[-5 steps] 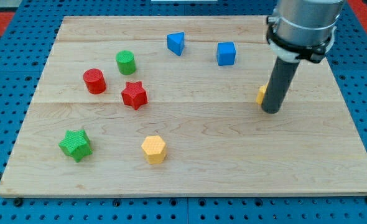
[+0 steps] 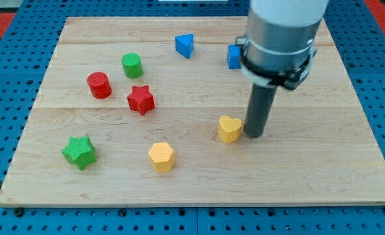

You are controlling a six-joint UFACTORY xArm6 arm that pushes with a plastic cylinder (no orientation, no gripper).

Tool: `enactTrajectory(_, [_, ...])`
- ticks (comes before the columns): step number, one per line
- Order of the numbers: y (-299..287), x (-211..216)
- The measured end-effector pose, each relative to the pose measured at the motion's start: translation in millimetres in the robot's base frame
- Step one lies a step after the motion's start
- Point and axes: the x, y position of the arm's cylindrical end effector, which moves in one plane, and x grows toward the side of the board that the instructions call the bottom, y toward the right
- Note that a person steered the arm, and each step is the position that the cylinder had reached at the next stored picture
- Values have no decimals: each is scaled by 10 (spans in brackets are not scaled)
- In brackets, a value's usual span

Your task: Keep yellow heart parallel right to yellow hexagon

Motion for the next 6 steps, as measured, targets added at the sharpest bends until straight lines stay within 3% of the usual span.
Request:
enactTrajectory(1, [161,-223])
enactTrajectory(2, [-650,116])
enactTrajectory(3, [-486,406])
enactTrajectory(4, [-568,158])
enactTrajectory(5, [-1371,174])
enactTrajectory(6, [-1032,335])
